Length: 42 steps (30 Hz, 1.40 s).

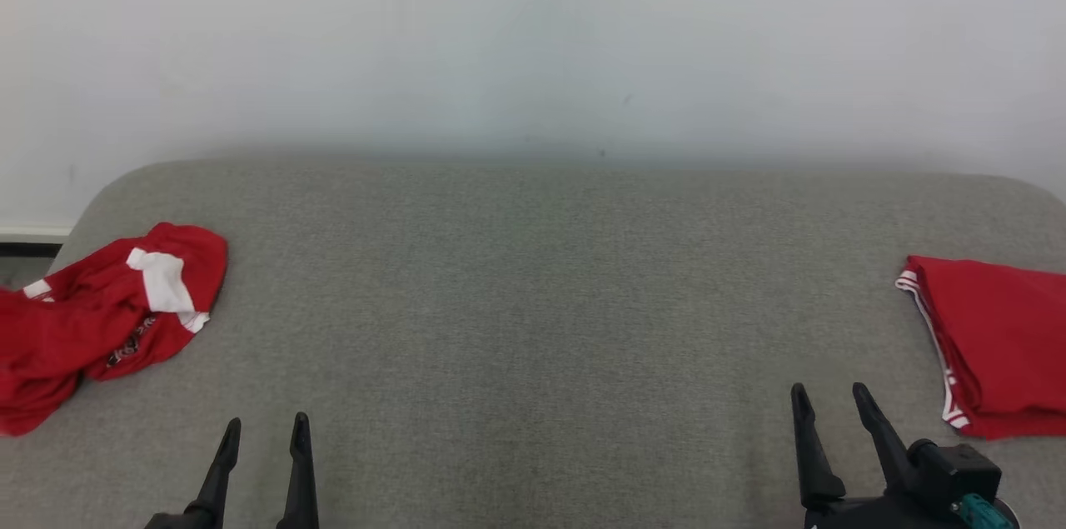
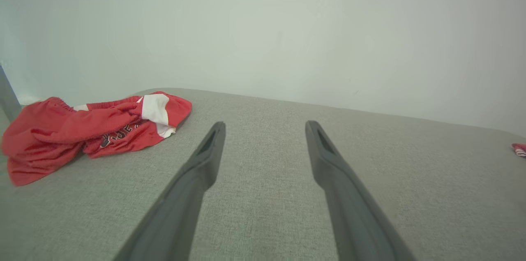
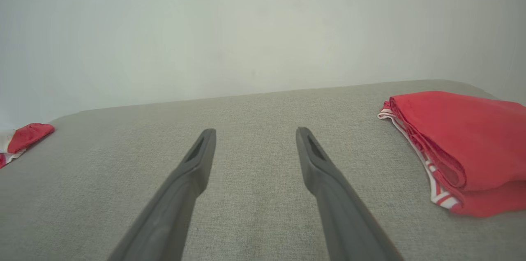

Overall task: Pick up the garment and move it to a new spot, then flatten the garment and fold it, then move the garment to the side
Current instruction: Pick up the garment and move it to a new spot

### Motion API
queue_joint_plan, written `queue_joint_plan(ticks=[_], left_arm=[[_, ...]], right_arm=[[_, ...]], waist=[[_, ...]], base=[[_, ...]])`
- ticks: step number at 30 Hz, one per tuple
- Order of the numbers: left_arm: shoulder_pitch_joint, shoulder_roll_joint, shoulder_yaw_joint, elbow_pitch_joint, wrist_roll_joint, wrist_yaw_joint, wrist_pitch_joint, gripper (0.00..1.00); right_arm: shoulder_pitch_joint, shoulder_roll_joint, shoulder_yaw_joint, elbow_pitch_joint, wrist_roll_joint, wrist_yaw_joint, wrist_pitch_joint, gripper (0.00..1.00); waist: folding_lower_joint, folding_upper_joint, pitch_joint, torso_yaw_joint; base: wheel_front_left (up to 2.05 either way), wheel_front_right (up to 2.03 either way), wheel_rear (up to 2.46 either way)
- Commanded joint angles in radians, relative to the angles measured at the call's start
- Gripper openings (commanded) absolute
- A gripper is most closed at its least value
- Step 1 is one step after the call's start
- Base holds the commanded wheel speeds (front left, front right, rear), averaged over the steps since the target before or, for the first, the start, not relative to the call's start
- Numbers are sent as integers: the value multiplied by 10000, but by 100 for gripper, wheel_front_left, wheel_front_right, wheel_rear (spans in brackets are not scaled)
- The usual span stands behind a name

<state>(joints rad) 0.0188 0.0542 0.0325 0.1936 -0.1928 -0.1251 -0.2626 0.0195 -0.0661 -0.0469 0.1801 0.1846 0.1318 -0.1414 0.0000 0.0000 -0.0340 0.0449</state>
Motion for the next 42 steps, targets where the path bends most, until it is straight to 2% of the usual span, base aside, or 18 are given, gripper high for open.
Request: queue_joint_plan(ticks=[1,9,13,14,17,29,35,42], left_arm=[[-17,-23,-11,-11,28,-60,-34,100],[257,-13,172,-175,139,-33,-34,100],[409,-6,149,-257,210,-32,-34,100],[460,3,145,-268,238,-32,-34,100],[524,45,209,-329,274,-12,-36,100],[1240,-41,891,-1191,-207,412,-36,100],[1344,-43,831,-1351,-305,543,-34,100],[622,-44,608,-917,-652,576,-36,100]], right_arm=[[20,54,81,-19,0,-18,-53,100],[55,7,479,92,71,-18,-219,100],[76,26,588,169,162,-18,-297,100],[75,44,676,213,176,-18,-313,100],[-17,68,877,289,215,-18,-328,100],[-1403,-356,2421,903,542,-18,-119,100],[-1602,-438,2683,1129,686,-18,-199,100],[-1466,-506,2591,1043,618,-18,-154,100]], waist=[[0,0,38,500],[0,0,6,2352],[0,0,-19,3413],[0,0,-32,3920],[0,0,-14,4567],[0,0,588,4945],[0,0,551,4934],[0,0,640,4889]], base=[[0,0,0],[0,0,0],[0,0,0],[0,0,0],[0,0,0],[0,0,0],[0,0,0],[0,0,0]])
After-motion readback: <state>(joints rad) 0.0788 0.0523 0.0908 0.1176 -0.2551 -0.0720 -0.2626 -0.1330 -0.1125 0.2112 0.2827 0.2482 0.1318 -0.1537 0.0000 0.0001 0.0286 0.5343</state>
